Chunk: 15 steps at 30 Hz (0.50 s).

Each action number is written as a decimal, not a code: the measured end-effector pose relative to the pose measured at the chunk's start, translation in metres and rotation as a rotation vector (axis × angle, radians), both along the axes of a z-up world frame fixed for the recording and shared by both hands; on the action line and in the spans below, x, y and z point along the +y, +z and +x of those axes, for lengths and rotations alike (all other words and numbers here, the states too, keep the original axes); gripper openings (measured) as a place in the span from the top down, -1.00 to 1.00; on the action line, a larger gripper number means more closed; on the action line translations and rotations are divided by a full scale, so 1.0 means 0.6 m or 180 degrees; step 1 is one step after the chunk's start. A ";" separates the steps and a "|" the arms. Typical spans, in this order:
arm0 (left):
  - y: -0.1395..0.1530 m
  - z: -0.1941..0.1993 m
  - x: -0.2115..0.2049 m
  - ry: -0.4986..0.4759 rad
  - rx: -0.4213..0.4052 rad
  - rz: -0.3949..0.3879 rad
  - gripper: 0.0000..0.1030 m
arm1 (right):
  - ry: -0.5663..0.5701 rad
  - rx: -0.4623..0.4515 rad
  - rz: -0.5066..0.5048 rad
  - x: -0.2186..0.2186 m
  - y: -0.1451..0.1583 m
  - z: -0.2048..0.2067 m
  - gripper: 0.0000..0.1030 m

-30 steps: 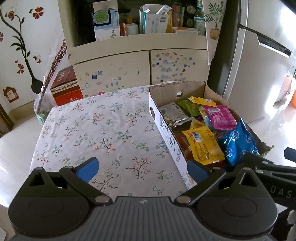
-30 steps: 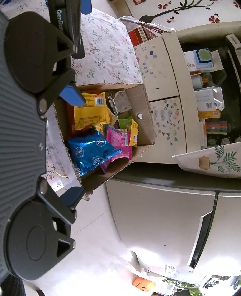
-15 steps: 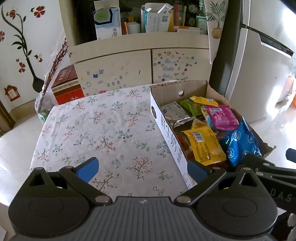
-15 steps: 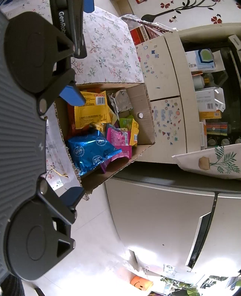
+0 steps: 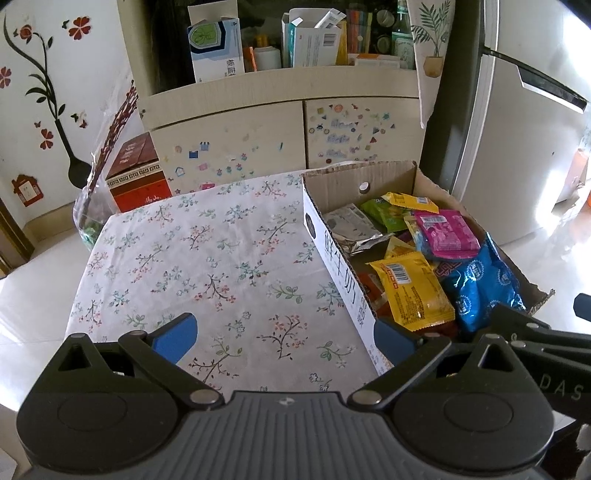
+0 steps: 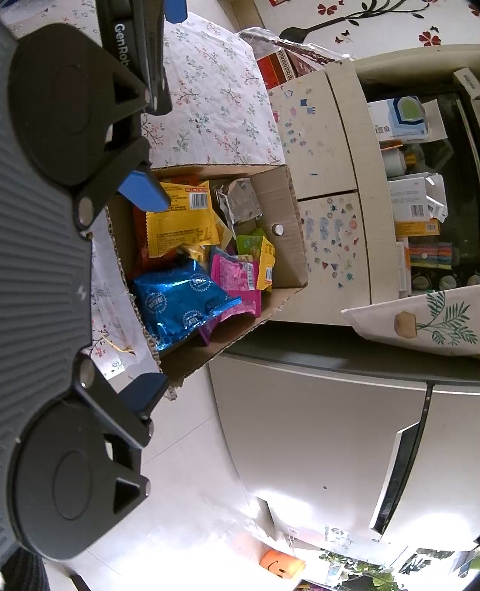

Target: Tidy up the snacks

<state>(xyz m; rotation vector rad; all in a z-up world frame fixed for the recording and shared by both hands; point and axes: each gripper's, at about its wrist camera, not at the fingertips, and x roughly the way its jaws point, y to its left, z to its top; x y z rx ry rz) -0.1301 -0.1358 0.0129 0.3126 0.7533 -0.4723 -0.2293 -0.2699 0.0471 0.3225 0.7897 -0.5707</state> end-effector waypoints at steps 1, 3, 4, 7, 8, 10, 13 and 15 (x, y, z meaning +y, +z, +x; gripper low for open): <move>0.000 0.000 0.000 0.0001 -0.0001 0.0004 -1.00 | -0.0001 -0.0001 0.0002 0.000 0.000 0.000 -0.83; 0.001 0.000 0.001 0.0003 -0.0005 0.0007 -1.00 | 0.0003 -0.0001 0.0000 0.000 0.000 0.001 -0.83; 0.000 0.000 0.001 0.0004 -0.0004 0.0008 -1.00 | 0.0005 -0.0002 -0.0001 0.001 0.000 0.001 -0.83; 0.000 0.000 0.000 0.0005 0.0001 0.0016 -1.00 | 0.0006 0.0004 -0.0010 0.003 0.000 0.001 -0.83; 0.000 0.000 0.000 0.0005 0.0000 0.0018 -1.00 | 0.0004 0.0003 -0.0009 0.003 0.000 0.001 -0.83; 0.000 0.000 0.000 0.0003 0.0005 0.0016 -1.00 | 0.0002 0.0001 -0.0010 0.003 0.000 0.001 -0.83; -0.001 0.000 0.001 -0.0004 0.0004 0.0028 -1.00 | 0.0005 0.0003 -0.0009 0.003 0.000 0.002 -0.83; 0.000 -0.002 0.002 -0.0007 -0.0023 0.0038 -1.00 | 0.0006 -0.0001 -0.0010 0.002 0.000 0.002 -0.83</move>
